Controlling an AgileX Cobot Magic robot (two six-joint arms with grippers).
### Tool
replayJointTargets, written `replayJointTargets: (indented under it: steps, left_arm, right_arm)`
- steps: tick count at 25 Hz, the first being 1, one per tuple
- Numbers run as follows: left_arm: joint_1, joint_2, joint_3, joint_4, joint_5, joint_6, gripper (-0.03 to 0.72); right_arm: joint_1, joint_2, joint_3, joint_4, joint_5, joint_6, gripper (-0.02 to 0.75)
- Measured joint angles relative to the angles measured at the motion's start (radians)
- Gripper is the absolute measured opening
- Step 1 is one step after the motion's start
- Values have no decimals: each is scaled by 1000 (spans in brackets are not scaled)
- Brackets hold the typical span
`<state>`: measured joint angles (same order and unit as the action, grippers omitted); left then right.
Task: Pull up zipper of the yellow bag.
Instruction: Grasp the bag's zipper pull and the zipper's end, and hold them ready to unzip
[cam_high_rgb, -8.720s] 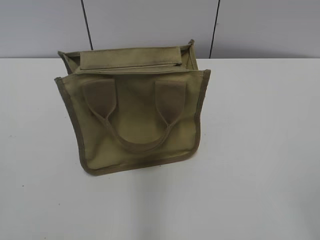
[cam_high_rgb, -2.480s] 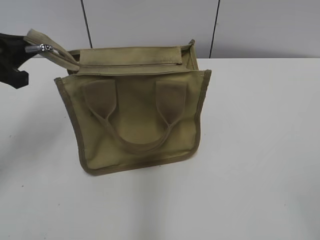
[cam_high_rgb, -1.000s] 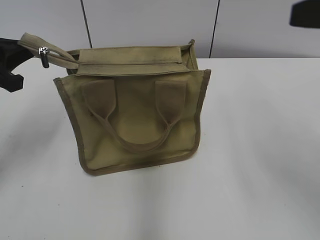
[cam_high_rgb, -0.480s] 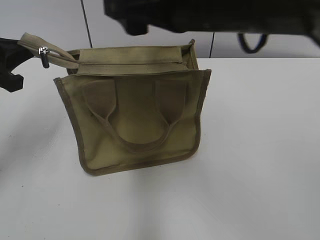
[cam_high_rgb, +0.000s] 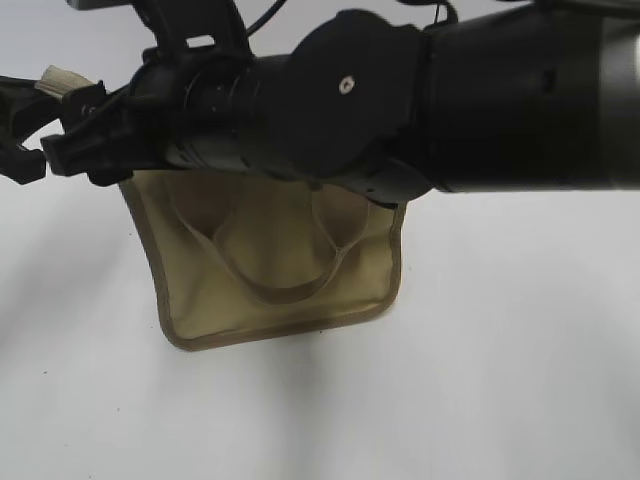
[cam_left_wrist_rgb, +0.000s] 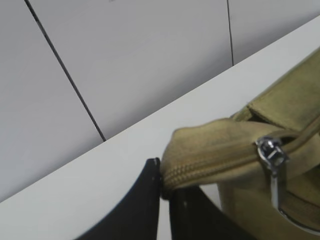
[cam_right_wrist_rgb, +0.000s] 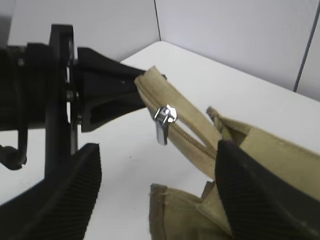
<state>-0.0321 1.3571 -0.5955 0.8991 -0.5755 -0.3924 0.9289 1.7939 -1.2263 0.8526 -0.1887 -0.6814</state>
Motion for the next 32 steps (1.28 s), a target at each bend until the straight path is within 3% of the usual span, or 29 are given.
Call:
replayJointTargets:
  steps: [9,21,32]
  left_arm:
    - [0,0,0,0,0,-9,8]
    - [0,0,0,1,0,-30,8]
    - [0,0,0,1,0,-30,8]
  right_arm:
    - [4,59,-25,122,6,-1,543]
    - [5,147,-94,140,-6,-4,409]
    - [5,215,-198,146,-40,-62,398]
